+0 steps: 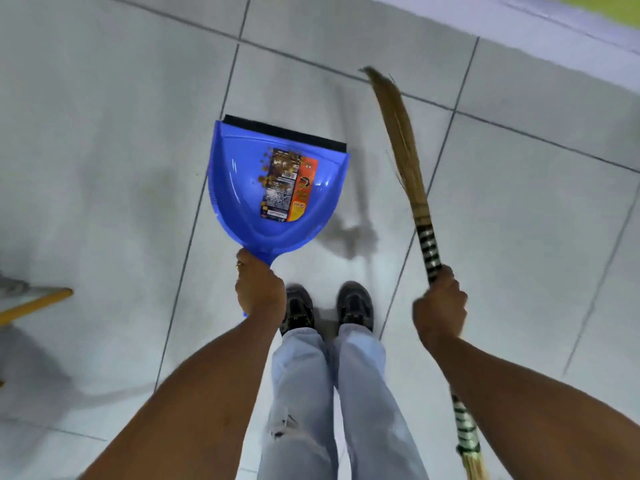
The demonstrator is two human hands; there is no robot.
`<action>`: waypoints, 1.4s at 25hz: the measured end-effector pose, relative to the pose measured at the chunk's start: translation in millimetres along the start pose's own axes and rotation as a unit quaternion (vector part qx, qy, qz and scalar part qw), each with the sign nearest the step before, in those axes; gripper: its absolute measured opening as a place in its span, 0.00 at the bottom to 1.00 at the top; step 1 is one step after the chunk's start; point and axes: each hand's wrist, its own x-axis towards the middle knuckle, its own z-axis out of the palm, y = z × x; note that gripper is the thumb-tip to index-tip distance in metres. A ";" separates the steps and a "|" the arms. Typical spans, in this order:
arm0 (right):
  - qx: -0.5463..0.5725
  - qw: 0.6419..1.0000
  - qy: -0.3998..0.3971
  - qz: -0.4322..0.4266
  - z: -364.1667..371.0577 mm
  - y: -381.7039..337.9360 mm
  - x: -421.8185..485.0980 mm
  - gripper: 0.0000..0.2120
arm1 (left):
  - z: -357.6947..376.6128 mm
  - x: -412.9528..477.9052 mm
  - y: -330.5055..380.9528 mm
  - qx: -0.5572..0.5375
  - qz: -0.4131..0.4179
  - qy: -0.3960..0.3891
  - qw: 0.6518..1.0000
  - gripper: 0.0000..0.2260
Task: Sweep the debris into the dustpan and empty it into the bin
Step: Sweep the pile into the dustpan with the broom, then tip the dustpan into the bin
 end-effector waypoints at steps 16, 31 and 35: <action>0.147 0.985 -0.005 0.086 -232.1 233.2 86.7 0.23 | 113.7 -294.6 268.4 -0.003 0.120 -0.035 0.992 0.22; 0.052 0.990 -0.063 0.113 -393.4 440.2 304.4 0.15 | 323.8 -415.5 562.3 0.189 0.330 -0.140 0.914 0.19; 0.023 0.989 -0.107 0.100 -409.0 472.1 360.9 0.17 | 388.9 -440.2 624.6 0.297 0.381 -0.177 0.858 0.16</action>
